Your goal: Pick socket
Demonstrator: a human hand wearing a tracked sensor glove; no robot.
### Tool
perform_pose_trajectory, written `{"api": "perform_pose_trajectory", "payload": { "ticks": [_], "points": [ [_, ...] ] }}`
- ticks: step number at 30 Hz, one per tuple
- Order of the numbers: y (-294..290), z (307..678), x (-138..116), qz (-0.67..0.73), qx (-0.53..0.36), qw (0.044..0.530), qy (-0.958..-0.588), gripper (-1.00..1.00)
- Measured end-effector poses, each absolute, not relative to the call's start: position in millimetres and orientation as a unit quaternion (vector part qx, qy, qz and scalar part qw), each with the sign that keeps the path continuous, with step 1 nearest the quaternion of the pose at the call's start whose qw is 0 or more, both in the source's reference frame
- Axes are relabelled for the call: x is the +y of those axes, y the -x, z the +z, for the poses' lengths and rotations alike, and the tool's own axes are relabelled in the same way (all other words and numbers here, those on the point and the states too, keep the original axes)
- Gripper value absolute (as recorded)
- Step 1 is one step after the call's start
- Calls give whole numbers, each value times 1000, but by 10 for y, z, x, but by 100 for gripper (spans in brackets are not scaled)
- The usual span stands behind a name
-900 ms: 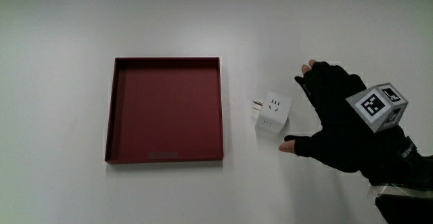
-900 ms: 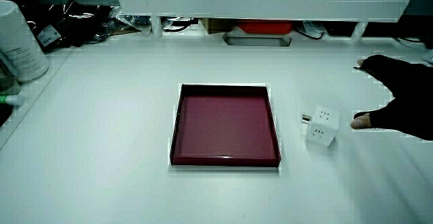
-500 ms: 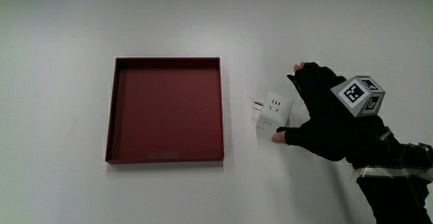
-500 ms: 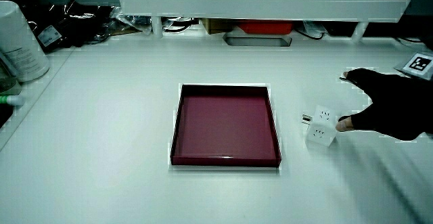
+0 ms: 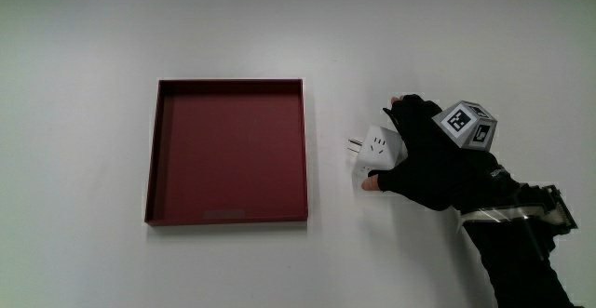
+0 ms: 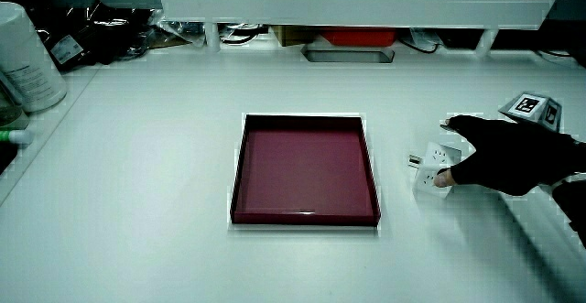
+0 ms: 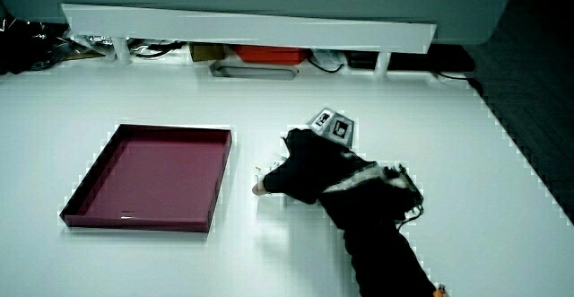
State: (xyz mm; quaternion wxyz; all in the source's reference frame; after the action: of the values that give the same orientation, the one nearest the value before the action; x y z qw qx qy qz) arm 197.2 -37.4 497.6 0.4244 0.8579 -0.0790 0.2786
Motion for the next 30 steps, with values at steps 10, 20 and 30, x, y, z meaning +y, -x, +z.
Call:
{"api": "perform_pose_trajectory", "payload": {
  "ticks": [10,20,30],
  "points": [
    [-1952,5099,-353,280,-76,433,-853,0],
    [-1987,5105,-347,298,-68,402,-863,32],
    [-2000,5092,-330,316,-65,363,-874,77]
  ]
}}
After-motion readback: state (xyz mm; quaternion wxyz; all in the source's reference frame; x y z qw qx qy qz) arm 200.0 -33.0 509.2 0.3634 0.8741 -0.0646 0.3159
